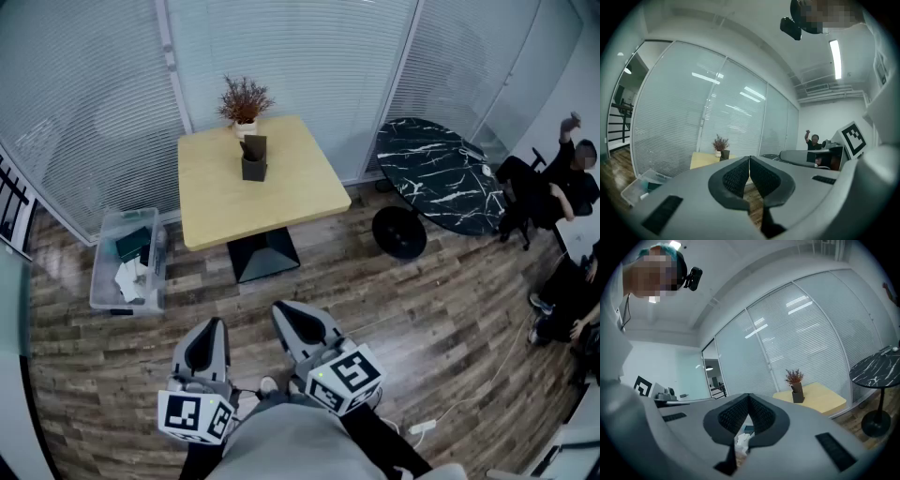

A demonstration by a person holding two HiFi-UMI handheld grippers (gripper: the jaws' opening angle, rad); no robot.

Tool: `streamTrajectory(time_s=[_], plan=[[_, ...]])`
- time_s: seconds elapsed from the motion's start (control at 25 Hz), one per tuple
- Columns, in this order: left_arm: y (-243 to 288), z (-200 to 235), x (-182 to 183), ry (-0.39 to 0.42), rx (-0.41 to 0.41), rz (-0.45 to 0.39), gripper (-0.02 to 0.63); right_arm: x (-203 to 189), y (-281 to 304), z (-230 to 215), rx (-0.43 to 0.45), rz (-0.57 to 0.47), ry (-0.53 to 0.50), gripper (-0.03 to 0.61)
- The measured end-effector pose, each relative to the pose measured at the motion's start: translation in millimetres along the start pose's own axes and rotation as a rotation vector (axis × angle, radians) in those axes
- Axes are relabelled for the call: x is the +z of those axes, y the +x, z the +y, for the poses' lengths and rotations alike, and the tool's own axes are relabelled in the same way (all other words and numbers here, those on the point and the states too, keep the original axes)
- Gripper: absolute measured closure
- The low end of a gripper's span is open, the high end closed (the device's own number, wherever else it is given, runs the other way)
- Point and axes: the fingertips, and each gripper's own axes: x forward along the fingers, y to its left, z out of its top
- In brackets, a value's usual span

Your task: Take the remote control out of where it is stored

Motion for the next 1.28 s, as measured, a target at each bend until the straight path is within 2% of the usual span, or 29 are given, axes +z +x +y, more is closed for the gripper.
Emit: streamTrajectory(time_s=[0.56,0.72,1.28], plan=[[-1.0,7.5,0.3,-0.002,0.012,-0.004,0.604,-1.6,7.5,1.6,0.012,0.0,0.005,0.575],[-3.7,9.9,2.7,-0.002,0.02,-0.007,0.604,1.0,8.9,-1.7,-0.002,-0.012,0.031,0.575],[-20.6,38.7,-4.8,-0.003,-0.004,0.001,0.604,-5.6,23.7,13.4,-0.057,-0.022,0.007,0.574]])
